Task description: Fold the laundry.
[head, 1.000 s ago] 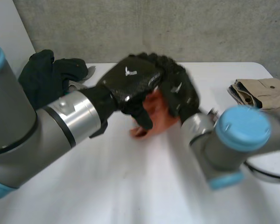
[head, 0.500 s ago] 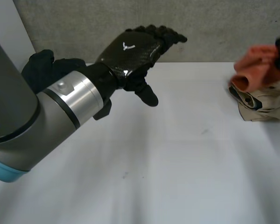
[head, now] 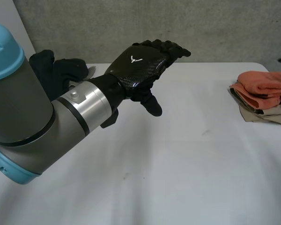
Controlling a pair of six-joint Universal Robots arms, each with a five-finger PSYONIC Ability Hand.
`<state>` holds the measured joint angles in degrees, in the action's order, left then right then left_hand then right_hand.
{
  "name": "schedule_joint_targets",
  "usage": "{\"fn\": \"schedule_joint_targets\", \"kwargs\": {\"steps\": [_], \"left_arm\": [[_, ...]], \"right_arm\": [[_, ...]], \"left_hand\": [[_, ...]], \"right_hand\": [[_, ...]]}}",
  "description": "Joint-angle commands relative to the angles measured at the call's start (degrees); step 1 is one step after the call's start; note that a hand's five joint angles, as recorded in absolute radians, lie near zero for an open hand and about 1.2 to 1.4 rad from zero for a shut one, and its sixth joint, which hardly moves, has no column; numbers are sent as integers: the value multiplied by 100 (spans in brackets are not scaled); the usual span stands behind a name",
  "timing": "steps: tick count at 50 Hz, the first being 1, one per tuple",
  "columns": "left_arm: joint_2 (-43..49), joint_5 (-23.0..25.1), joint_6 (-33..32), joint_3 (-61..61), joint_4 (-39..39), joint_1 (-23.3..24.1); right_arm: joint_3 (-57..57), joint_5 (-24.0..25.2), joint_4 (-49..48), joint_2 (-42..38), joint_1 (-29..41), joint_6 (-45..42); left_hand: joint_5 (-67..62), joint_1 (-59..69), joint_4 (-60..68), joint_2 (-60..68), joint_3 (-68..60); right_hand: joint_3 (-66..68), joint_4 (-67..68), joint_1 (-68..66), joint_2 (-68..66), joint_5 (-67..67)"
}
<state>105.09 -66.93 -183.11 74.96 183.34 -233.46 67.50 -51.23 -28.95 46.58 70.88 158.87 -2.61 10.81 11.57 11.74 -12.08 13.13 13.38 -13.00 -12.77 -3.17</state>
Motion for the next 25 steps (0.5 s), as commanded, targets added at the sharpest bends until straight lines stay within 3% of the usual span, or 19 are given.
{"fn": "schedule_joint_targets", "kwargs": {"steps": [1, 3, 8, 12, 16, 20, 24, 25], "left_arm": [[-24, -4, 3, 10, 0, 187], [-24, -4, 3, 28, 0, 239], [-24, -4, 12, 45, -9, 275], [-50, -4, 47, -60, 17, 266], [-68, -92, 223, -534, 114, 240], [-156, -618, 443, -1219, 141, 99], [-130, -1356, 408, -1940, 62, -444], [-86, -1662, 347, -2115, 1, -925]], "right_arm": [[202, -878, 1443, 914, -259, 83], [141, -1203, 1821, 967, -417, 30], [-656, -2581, 3181, 1011, -891, -758], [-1605, -3496, 3388, 994, -884, -1322], [-2127, -3762, 2835, 1028, -664, -1078], [-2084, -3692, 1921, 1317, 38, -578], [-1374, -3281, 868, 2047, 1039, -181], [-1232, -3192, 743, 2118, 1137, -164]], "left_hand": [[206, -26, -102, -119, 153], [223, -43, -119, -136, 170], [240, -60, -136, -153, 187], [240, -60, -136, -153, 187], [189, -9, -85, -102, 136], [156, 24, -52, -69, 103], [105, 75, -1, -18, 52], [105, 75, -1, -18, 52]], "right_hand": [[-313, -338, 300, 277, 317], [-313, -338, 300, 277, 317], [-313, -338, 300, 277, 317], [-313, -338, 300, 277, 317], [-313, -338, 300, 277, 317], [-313, -338, 300, 277, 317], [-313, -338, 300, 277, 317], [-313, -338, 300, 277, 317]]}}
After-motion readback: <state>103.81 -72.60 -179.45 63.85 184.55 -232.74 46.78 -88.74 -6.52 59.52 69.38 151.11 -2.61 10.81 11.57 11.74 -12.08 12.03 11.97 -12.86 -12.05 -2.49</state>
